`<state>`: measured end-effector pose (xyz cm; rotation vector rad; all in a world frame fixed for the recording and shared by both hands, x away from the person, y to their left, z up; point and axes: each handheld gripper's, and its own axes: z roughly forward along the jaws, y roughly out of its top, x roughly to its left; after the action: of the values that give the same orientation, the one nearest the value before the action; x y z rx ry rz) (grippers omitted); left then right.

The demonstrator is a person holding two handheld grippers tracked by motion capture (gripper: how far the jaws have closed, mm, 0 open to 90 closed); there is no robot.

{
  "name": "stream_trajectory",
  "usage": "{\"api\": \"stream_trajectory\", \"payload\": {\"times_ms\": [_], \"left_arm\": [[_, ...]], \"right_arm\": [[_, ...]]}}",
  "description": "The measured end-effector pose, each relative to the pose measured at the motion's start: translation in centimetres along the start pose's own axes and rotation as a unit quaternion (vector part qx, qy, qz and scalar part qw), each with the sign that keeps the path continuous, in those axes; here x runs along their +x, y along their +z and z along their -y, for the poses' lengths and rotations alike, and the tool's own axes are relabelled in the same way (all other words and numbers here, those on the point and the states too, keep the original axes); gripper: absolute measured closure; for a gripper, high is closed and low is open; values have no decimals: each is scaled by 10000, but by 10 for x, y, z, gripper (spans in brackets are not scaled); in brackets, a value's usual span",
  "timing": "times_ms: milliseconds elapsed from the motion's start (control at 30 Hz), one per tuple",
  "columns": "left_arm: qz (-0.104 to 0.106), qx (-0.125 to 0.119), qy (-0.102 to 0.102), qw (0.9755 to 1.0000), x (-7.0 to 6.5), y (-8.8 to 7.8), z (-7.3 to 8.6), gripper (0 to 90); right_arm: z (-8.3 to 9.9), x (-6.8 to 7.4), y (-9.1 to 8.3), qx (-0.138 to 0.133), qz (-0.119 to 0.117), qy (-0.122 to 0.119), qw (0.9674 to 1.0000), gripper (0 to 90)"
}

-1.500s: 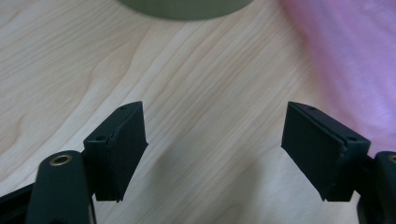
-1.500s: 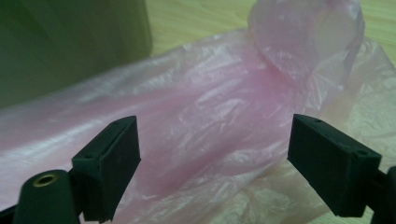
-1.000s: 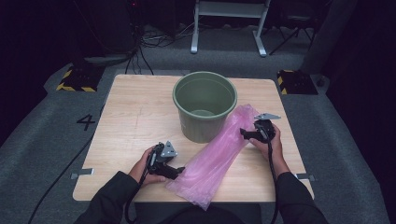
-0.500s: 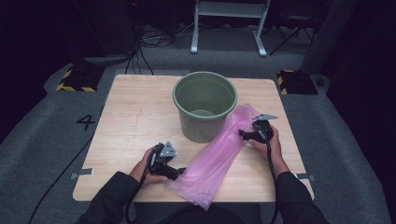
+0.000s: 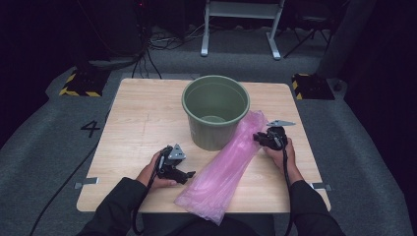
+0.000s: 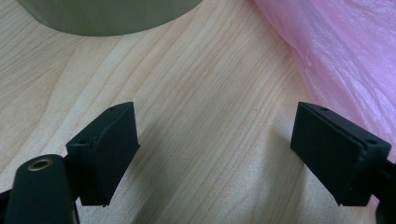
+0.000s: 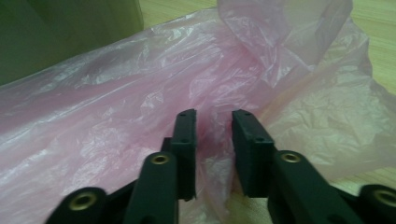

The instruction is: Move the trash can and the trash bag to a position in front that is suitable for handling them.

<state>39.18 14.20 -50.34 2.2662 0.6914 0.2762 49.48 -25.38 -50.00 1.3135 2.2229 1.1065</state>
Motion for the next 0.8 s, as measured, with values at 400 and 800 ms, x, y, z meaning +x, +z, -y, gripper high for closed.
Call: {"api": "stream_trajectory", "payload": {"times_ms": [400,800], "left_arm": [[-8,4,-23,10000,0,0,0,147],[-9,4,-42,10000,1,-1,1,148]], "right_arm": [[0,1,-10,-445,-102,-36,9989,892],[-7,7,-32,-949,-24,-269,9951,896]]}}
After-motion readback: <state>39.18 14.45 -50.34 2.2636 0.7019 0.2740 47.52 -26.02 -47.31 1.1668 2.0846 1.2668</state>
